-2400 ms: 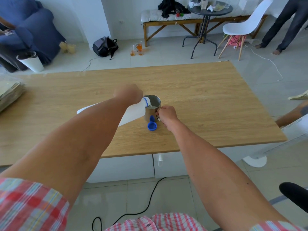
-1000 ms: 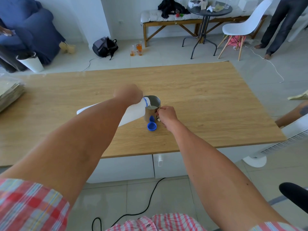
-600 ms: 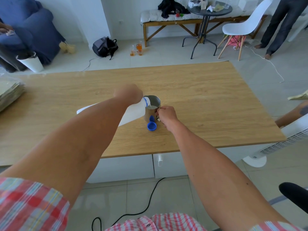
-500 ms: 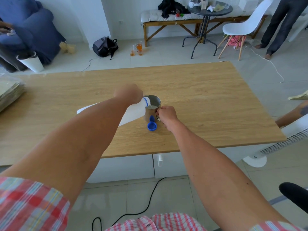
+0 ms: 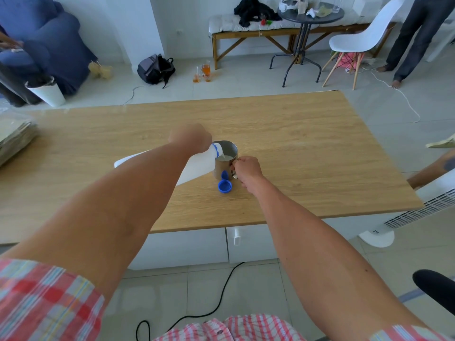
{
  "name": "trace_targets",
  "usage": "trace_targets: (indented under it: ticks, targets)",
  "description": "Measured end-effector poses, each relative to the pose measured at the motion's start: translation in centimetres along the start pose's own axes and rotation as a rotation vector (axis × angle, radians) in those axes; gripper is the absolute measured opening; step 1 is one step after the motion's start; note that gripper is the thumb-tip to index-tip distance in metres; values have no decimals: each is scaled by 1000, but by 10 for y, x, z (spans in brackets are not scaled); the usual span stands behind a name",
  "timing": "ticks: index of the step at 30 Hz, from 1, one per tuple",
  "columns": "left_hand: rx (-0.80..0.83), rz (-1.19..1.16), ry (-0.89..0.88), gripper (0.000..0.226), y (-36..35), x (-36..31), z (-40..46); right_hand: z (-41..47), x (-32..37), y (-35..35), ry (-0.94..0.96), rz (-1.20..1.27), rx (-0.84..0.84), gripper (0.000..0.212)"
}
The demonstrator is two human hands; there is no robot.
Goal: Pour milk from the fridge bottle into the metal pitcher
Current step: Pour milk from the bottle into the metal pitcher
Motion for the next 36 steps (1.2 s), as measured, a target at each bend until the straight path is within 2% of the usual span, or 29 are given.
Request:
trace_targets:
  ticks: [36]
  targets:
    - [9,31,-9,24,1,0,0,3,-2,-2,-1,-4,-4,22]
Point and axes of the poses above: each hand's wrist, its own z-axis towards the middle knuckle, its own y-axis out of the back of the hand, x = y × z, the point moved 8 cm from there along z, towards the middle knuckle, and after that the axes turned 7 degrees about -x, right-handed, at the moved point
